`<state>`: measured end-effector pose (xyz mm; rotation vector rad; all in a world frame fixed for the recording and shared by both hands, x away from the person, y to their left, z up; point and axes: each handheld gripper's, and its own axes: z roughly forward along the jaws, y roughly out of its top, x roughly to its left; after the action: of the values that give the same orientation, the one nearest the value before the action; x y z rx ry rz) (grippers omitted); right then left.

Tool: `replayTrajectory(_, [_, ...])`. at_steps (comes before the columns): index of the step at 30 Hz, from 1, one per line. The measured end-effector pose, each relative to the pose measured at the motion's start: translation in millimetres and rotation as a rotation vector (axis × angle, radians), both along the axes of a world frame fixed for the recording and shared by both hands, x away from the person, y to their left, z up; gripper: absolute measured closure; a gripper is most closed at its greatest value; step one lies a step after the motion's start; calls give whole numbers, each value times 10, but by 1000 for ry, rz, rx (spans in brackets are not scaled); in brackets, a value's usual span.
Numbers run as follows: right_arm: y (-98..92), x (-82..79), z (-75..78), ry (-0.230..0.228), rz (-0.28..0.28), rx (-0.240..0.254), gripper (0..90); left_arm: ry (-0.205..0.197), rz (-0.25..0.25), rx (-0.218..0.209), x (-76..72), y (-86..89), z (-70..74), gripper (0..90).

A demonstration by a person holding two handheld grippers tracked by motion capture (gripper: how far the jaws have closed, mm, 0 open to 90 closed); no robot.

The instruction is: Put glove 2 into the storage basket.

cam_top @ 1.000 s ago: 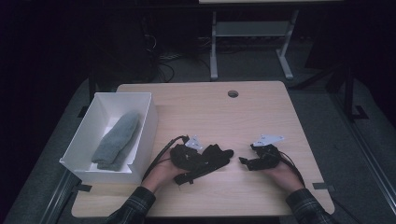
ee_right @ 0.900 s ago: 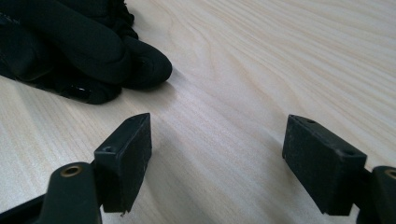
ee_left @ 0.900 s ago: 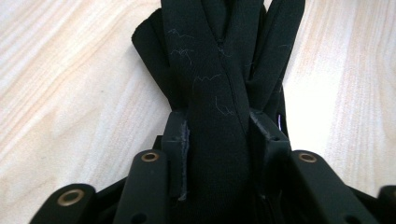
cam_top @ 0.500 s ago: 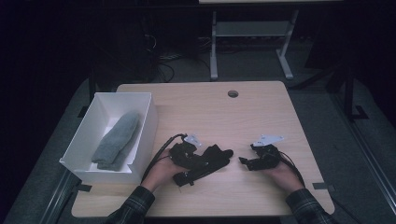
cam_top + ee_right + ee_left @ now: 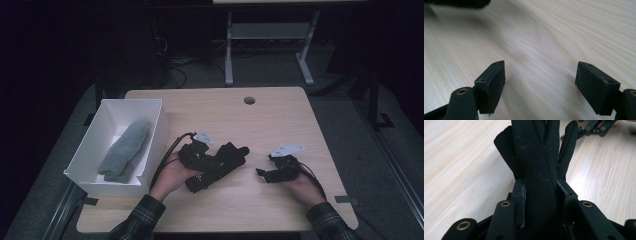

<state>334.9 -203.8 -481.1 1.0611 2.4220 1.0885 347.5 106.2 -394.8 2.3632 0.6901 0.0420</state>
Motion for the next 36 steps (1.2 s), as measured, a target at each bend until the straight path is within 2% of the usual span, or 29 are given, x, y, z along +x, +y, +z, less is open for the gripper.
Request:
replayTrajectory(2, [0,0,0,0,0,0,239,-14,1,10,11,9,83,644])
replayTrajectory(6, [0,0,0,0,0,0,239,-13,36,-1,43,39,254,644])
replayTrajectory(9, [0,1,0,-1,0,0,239,-32,54,8,58,79,401,644])
replayTrajectory(10, [0,1,0,-1,0,0,239,-36,52,17,66,97,438,644])
replayTrajectory(13, [0,0,0,0,0,0,237,-49,78,3,87,162,557,644])
replayTrajectory(20, [3,5,-2,3,-3,-4,201,-84,110,2,138,343,822,643])
replayTrajectory(27, [11,13,-5,13,-12,-10,133,-119,189,-5,217,659,1106,643])
replayTrajectory(36, [18,37,-16,18,-28,-30,34,-148,325,-23,255,1213,1266,643])
